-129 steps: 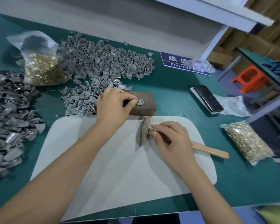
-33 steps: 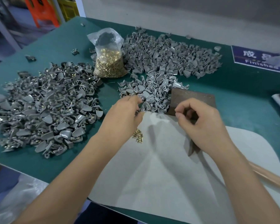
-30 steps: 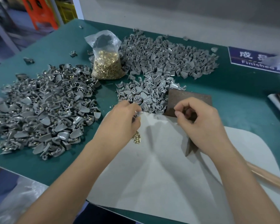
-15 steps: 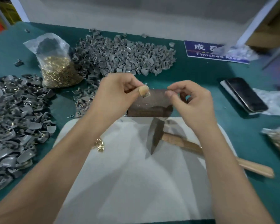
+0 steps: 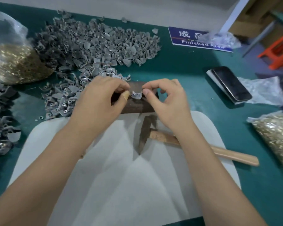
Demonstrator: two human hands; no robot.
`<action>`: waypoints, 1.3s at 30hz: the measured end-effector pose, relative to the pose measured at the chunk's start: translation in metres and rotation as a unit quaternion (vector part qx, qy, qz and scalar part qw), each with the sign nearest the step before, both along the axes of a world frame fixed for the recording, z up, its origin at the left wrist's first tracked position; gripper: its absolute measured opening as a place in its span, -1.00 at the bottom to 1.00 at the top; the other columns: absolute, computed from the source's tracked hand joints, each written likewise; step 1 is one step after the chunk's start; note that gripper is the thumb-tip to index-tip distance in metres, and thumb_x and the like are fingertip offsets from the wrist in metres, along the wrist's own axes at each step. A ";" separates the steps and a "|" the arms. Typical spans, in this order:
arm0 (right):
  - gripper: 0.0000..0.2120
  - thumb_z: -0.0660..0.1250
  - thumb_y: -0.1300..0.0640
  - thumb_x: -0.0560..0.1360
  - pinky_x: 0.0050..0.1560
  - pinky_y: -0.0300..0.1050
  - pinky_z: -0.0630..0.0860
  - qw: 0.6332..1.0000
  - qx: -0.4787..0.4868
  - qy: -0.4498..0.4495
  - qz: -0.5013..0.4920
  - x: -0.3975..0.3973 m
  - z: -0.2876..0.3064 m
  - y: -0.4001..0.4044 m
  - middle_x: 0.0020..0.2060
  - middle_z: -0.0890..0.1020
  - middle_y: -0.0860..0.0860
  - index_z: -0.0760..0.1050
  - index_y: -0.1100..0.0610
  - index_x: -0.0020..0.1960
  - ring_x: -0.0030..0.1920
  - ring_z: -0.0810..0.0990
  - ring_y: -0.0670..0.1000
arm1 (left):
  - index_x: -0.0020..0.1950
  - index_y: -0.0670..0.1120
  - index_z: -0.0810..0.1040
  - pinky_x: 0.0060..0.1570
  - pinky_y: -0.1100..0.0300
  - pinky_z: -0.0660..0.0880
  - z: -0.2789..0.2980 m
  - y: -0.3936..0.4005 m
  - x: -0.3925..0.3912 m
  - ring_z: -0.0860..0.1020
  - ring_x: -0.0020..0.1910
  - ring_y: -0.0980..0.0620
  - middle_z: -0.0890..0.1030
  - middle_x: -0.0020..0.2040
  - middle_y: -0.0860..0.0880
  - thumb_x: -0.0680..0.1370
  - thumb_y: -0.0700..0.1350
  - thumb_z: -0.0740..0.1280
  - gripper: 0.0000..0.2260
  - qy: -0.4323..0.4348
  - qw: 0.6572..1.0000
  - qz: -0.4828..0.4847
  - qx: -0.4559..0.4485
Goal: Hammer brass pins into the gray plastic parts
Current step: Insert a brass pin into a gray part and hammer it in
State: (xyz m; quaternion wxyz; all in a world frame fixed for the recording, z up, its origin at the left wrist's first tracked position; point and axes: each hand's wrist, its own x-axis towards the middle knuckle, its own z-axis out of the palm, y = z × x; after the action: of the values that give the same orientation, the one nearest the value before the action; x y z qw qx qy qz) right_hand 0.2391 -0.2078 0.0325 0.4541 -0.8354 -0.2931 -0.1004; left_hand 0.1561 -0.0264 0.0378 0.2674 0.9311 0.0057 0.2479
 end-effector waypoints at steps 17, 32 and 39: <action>-0.91 0.42 0.16 0.53 0.02 -0.02 0.46 0.997 -0.069 0.000 -0.022 -0.014 0.007 0.017 -0.19 0.61 -0.08 0.67 0.00 -0.09 -0.04 0.49 0.04 | 0.02 0.12 0.70 0.06 0.23 0.38 -0.013 -0.009 0.004 0.46 0.09 0.06 0.60 -0.06 0.17 0.54 -0.02 0.46 -0.91 0.001 0.993 0.030 -0.112; -0.87 0.36 -0.03 0.57 -0.34 -0.17 0.23 0.960 -0.273 -0.067 -0.015 -0.005 0.037 0.019 -0.28 0.51 -0.16 0.68 -0.16 -0.07 -0.08 0.38 -0.04 | 0.01 0.14 0.73 0.02 0.03 0.47 -0.011 -0.008 0.004 0.48 0.04 0.06 0.59 -0.12 0.16 0.53 0.02 0.49 -0.92 0.004 0.990 0.048 -0.129; -0.90 0.38 -0.07 0.53 -0.30 -0.11 0.33 0.980 -0.195 0.018 -0.021 -0.004 0.026 0.013 -0.36 0.52 -0.25 0.64 -0.26 -0.04 -0.23 0.46 -0.07 | -0.01 0.18 0.71 0.00 -0.02 0.48 -0.009 -0.009 0.003 0.46 0.05 0.08 0.59 -0.11 0.16 0.54 0.07 0.47 -0.94 0.009 0.991 0.054 -0.120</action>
State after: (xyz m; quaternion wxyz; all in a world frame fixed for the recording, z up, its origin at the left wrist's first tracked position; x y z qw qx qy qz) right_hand 0.2350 -0.1946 0.0583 0.2852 -0.9156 -0.2813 -0.0361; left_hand 0.1589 -0.0359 0.0287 0.3635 0.8928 0.0884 0.2507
